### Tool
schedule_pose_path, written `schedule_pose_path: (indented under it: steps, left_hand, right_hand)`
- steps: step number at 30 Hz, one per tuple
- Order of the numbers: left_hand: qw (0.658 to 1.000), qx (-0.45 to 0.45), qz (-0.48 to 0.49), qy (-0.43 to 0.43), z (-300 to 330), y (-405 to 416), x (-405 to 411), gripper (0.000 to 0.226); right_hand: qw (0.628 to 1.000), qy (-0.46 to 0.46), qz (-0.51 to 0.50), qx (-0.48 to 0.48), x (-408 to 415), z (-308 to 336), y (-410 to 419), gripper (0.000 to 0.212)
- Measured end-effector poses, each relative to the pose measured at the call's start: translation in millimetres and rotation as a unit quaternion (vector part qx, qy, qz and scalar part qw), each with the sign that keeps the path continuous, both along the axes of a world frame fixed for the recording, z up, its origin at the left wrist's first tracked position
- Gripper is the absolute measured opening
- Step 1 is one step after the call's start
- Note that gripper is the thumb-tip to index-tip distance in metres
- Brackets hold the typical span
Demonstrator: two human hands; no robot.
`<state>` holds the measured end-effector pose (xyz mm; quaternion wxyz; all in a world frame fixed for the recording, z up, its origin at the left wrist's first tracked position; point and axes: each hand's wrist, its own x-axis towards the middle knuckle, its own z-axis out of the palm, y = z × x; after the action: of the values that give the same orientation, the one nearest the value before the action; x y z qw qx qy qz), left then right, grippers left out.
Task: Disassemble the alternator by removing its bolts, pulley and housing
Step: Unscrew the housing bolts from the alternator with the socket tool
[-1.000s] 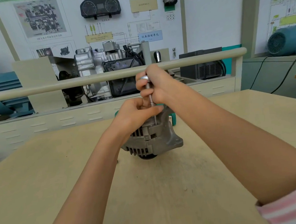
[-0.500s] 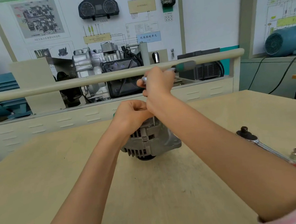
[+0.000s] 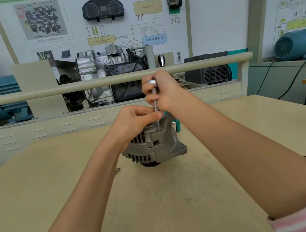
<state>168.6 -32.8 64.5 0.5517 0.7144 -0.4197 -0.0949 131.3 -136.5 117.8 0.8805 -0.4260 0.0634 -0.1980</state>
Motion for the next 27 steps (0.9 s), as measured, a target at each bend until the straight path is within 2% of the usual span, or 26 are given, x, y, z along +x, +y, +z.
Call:
schedule_pose_path:
  steps: [2, 3, 4, 7, 9, 12, 14, 16, 18, 20, 22, 23, 25, 27]
  left_hand:
    - [0.999, -0.010, 0.035, -0.010, 0, -3, -1, 0.021]
    - [0.999, -0.011, 0.049, -0.019, 0, -4, -1, 0.023]
    - [0.998, -0.010, 0.059, -0.026, -1, -5, -1, 0.023]
    - [0.998, -0.008, 0.056, -0.029, -1, -6, -3, 0.011]
    - [0.999, 0.010, 0.040, -0.016, 0, -4, -2, 0.011]
    - [0.999, 0.033, 0.004, 0.002, 1, 0, 2, 0.010]
    - [0.999, 0.031, -0.009, 0.016, 1, 3, 4, 0.010]
    - [1.000, 0.023, -0.008, 0.019, 1, 3, 4, 0.007]
    - [1.000, 0.009, 0.007, 0.020, 3, 1, 1, 0.012]
    - [0.999, 0.009, 0.048, 0.003, 2, -5, -1, 0.016]
    - [0.993, 0.018, 0.110, -0.043, 1, -10, -3, 0.025]
    - [0.990, 0.021, 0.126, -0.061, 0, -11, -4, 0.028]
    - [0.992, 0.020, 0.111, -0.057, 0, -11, -2, 0.018]
    - [0.997, 0.019, 0.070, -0.029, 1, -8, -2, 0.005]
  right_hand:
    - [0.977, -0.019, -0.213, -0.007, 4, -3, 13, 0.017]
    - [0.964, -0.033, -0.264, -0.002, 6, -4, 17, 0.019]
    - [0.962, -0.038, -0.271, 0.001, 7, -4, 18, 0.021]
    - [0.985, 0.020, -0.167, -0.036, 3, 2, 13, 0.022]
    - [0.996, 0.058, -0.038, -0.056, 1, 7, 5, 0.025]
    - [0.985, 0.060, 0.150, -0.058, 3, 10, -6, 0.027]
    - [0.973, 0.060, 0.213, -0.064, 2, 9, -8, 0.025]
    - [0.972, 0.052, 0.223, -0.057, -1, 9, -8, 0.023]
    - [0.986, 0.040, 0.159, -0.036, -3, 8, -4, 0.022]
    - [0.999, 0.025, -0.017, -0.031, -2, 3, 7, 0.021]
    - [0.973, -0.020, -0.231, -0.022, 3, -4, 18, 0.017]
    - [0.959, -0.044, -0.280, -0.012, 5, -7, 22, 0.018]
    - [0.964, -0.042, -0.261, -0.013, 4, -6, 25, 0.021]
    - [0.983, 0.005, -0.180, -0.047, 0, 0, 21, 0.024]
